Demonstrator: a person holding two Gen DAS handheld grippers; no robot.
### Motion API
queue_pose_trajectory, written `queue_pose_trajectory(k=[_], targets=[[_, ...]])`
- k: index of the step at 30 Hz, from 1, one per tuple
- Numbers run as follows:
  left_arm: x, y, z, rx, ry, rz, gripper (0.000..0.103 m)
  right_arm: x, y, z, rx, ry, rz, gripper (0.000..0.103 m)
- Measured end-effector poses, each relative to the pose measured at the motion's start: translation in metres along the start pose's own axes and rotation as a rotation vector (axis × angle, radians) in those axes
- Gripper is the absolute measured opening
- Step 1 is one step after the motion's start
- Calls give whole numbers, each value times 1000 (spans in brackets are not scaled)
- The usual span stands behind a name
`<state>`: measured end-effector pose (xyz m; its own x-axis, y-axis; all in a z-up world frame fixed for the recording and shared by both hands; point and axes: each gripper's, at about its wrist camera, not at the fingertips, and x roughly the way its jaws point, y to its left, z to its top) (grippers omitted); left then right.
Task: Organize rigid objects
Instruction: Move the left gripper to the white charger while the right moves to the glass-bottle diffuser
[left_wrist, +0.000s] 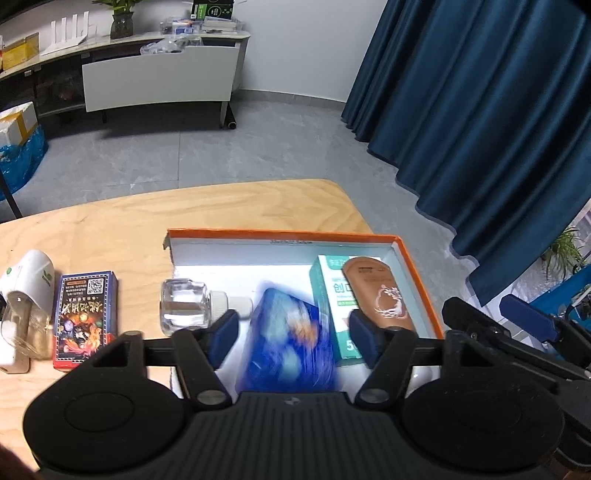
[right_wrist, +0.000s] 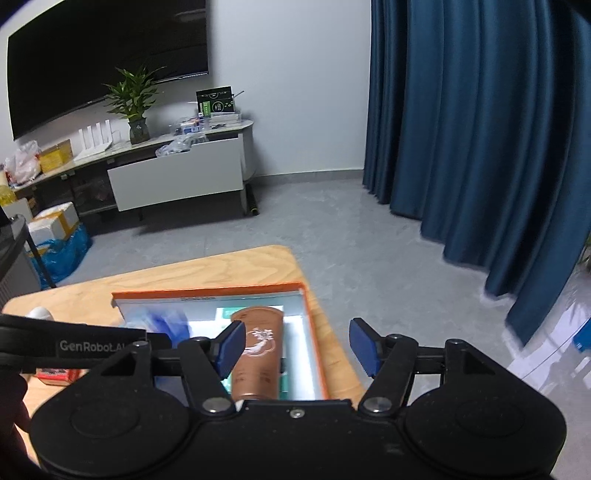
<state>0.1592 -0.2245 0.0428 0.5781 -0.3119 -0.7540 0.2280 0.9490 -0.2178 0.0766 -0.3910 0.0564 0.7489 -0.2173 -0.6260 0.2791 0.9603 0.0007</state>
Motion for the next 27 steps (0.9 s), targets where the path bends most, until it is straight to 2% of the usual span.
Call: queue_pose_trajectory(k=[5,12,16,27], targets=[[-12,2,-2,-8,-23,8,83,-9,-2,1,14,-18,-7,75],[-34,18,-8,-34,-54,50,86,-21,12,4,6,-27,41,76],[-47,35,-14,-68,-65,78,87,-26,31,3,-16,-27,71,80],[-85,97,-37,-168,-103,152,88,-31,98,-7,-95,8,187,80]])
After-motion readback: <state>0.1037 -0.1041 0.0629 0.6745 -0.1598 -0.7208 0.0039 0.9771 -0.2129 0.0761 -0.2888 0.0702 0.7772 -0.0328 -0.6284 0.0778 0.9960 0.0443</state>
